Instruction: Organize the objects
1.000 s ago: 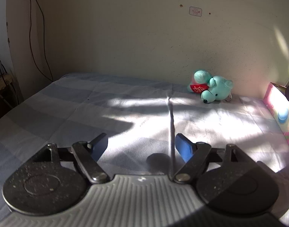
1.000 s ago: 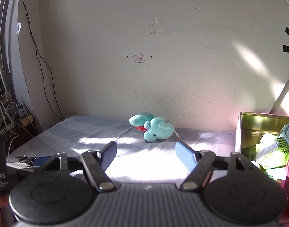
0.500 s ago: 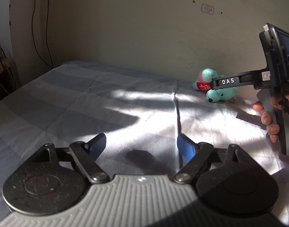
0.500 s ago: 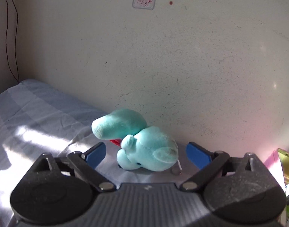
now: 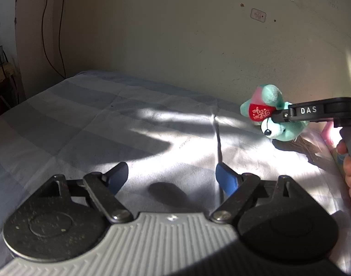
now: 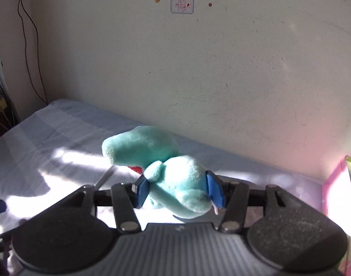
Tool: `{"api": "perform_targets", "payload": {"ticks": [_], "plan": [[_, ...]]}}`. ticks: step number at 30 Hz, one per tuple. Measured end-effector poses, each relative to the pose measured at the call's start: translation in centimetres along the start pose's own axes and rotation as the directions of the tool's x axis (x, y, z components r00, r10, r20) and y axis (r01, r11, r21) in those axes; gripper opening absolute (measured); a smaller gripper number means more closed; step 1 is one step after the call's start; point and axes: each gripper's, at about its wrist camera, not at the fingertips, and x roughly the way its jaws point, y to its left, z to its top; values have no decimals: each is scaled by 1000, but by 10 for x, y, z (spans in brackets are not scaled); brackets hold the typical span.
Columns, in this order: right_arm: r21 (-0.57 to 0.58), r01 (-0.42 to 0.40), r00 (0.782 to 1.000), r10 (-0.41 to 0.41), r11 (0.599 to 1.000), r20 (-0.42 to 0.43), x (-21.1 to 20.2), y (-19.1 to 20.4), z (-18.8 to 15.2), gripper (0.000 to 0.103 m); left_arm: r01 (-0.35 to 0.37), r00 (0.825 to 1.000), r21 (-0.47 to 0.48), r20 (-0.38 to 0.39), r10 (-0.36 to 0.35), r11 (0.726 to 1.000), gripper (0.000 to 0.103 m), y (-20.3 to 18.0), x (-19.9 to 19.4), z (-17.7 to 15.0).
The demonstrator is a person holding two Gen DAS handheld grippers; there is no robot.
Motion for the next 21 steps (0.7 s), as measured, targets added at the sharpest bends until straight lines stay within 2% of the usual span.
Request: {"api": "perform_targets", "payload": {"ticks": [2, 4, 5, 8, 10, 11, 12, 14, 15, 16, 18, 20, 21], "plan": [[88, -137, 989, 142, 987, -46, -29, -7, -16, 53, -8, 1000, -19, 1, 8, 1000, 85, 4, 0, 0], [169, -242, 962, 259, 955, -89, -53, -12, -36, 54, -13, 1000, -36, -1, 13, 999, 85, 7, -1, 0], [201, -281, 945, 307, 938, -111, -63, -14, -48, 55, -15, 1000, -42, -3, 15, 999, 85, 8, 0, 0], [307, -399, 874, 460, 864, -159, -89, -24, -84, 55, -17, 1000, -39, -4, 17, 999, 85, 7, 0, -2], [347, -453, 830, 531, 821, -172, -96, -28, -104, 56, -16, 1000, -24, 1, 16, 1000, 85, 4, 0, -3], [356, -461, 822, 542, 813, -176, -98, -30, -110, 57, -11, 1000, -16, 5, 11, 1000, 85, 2, 0, -3], [354, -460, 824, 540, 814, -172, -101, -30, -116, 58, -4, 1000, -11, 7, 4, 1000, 86, 1, 0, -4], [344, -447, 846, 516, 826, -138, -109, -31, -124, 62, 32, 999, -3, 11, -32, 999, 87, -1, 0, -6], [341, -429, 864, 491, 836, -115, -111, -33, -126, 70, 48, 999, 0, 12, -48, 999, 88, -2, 0, -7], [334, -394, 893, 443, 856, -82, -117, -35, -127, 80, 62, 998, 6, 13, -62, 998, 88, -4, 0, -7], [298, -311, 944, 331, 902, -18, -121, -34, -124, 88, 70, 997, 16, 28, -71, 997, 88, -6, 0, -8], [268, -255, 966, 256, 929, 30, -125, -34, -123, 88, 77, 996, 16, 44, -78, 997, 89, -6, -2, -9], [256, -239, 971, 234, 937, 50, -127, -34, -125, 88, 79, 996, 13, 47, -80, 997, 89, -5, -2, -9]]}}
